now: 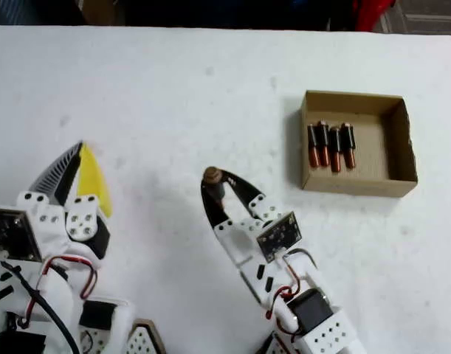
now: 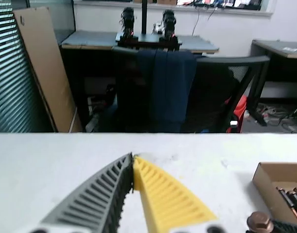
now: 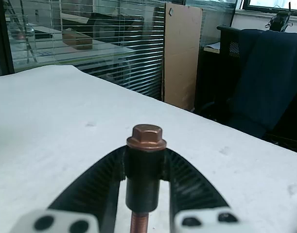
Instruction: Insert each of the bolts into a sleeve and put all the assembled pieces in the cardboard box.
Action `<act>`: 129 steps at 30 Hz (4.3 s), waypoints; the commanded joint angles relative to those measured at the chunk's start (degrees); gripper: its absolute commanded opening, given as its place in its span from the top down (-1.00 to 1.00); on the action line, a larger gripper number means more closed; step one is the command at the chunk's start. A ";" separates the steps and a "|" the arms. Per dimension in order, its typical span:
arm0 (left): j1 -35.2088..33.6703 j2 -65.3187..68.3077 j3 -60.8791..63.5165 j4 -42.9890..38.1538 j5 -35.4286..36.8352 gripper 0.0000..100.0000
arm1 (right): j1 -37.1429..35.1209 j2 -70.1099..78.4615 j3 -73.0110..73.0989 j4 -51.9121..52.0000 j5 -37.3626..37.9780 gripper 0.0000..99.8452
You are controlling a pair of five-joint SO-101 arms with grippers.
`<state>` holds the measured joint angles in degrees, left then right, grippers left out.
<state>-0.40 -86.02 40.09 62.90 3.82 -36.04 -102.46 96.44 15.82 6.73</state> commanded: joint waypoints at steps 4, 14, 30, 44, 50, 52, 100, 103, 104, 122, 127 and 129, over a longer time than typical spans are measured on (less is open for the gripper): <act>-0.57 -9.01 1.23 1.58 -0.70 0.96 | 0.75 -0.66 0.44 0.04 -0.18 0.97; -0.84 -17.63 10.20 1.67 -0.79 0.96 | 0.75 -0.66 0.44 1.27 -0.18 0.97; -7.25 -18.68 23.21 1.14 -5.19 0.96 | 0.75 -0.66 0.44 1.27 -0.18 0.97; -7.25 -18.68 50.46 0.00 -8.26 0.96 | 0.75 -0.66 0.44 1.27 -0.18 0.97; -7.25 -18.68 56.35 0.00 -8.00 0.96 | 0.75 -0.66 0.44 1.27 -0.18 0.97; -7.25 -18.68 56.79 0.09 -8.00 0.96 | 0.75 -0.66 0.44 1.27 -0.18 0.97; -7.52 -18.51 56.79 10.81 -11.16 0.96 | 31.87 -0.48 -21.71 41.54 15.47 0.97; -7.60 -18.51 56.79 10.81 -11.25 0.96 | 35.03 -0.13 -26.02 44.09 16.53 0.97; -7.60 -18.51 56.79 10.81 -11.25 0.96 | 35.91 0.66 -27.96 45.05 16.53 0.97; -7.60 -18.51 56.79 10.81 -11.25 0.96 | 45.32 58.77 -66.64 44.35 16.35 0.97; -7.43 -18.51 56.79 10.81 -11.16 0.96 | 47.43 71.69 -76.48 44.00 16.35 0.96; -7.43 -18.51 56.79 10.81 -11.08 0.96 | 47.43 77.23 -80.00 44.18 16.53 0.96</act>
<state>-7.34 -103.69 97.05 73.45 -7.69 10.81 -30.73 24.00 61.54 22.64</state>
